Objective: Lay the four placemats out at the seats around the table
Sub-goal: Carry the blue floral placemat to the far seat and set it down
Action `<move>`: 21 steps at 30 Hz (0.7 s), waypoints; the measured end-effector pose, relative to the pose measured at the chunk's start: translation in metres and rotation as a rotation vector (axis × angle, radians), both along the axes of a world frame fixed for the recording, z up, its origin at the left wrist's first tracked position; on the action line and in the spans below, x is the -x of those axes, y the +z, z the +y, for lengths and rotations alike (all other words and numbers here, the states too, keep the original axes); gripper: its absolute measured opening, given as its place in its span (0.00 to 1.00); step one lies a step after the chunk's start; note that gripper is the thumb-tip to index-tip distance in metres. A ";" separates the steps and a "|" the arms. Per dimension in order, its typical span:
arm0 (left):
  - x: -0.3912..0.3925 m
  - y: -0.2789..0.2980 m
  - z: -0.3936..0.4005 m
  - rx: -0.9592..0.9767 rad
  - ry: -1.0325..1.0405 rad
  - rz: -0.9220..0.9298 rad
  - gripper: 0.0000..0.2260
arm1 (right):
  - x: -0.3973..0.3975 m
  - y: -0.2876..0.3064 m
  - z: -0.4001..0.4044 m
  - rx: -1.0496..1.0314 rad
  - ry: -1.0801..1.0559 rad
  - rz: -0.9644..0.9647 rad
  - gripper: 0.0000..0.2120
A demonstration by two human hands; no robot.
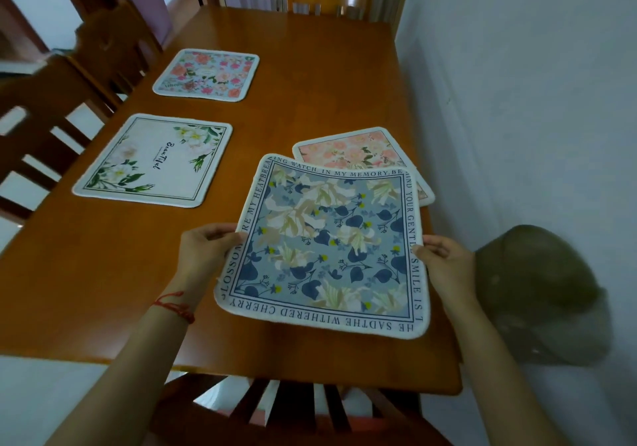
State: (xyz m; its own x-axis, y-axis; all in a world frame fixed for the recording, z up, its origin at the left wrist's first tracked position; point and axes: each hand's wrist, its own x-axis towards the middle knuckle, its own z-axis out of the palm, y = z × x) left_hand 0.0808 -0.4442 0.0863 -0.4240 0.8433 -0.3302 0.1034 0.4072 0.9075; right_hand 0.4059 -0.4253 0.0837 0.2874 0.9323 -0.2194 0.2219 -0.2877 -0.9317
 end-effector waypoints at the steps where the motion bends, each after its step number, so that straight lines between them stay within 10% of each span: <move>1: -0.001 0.002 -0.011 -0.005 0.010 -0.009 0.05 | 0.000 0.004 -0.008 -0.005 0.006 0.006 0.07; 21: 0.022 0.047 -0.193 -0.067 0.058 -0.122 0.04 | 0.029 0.044 -0.185 -0.112 -0.114 0.106 0.09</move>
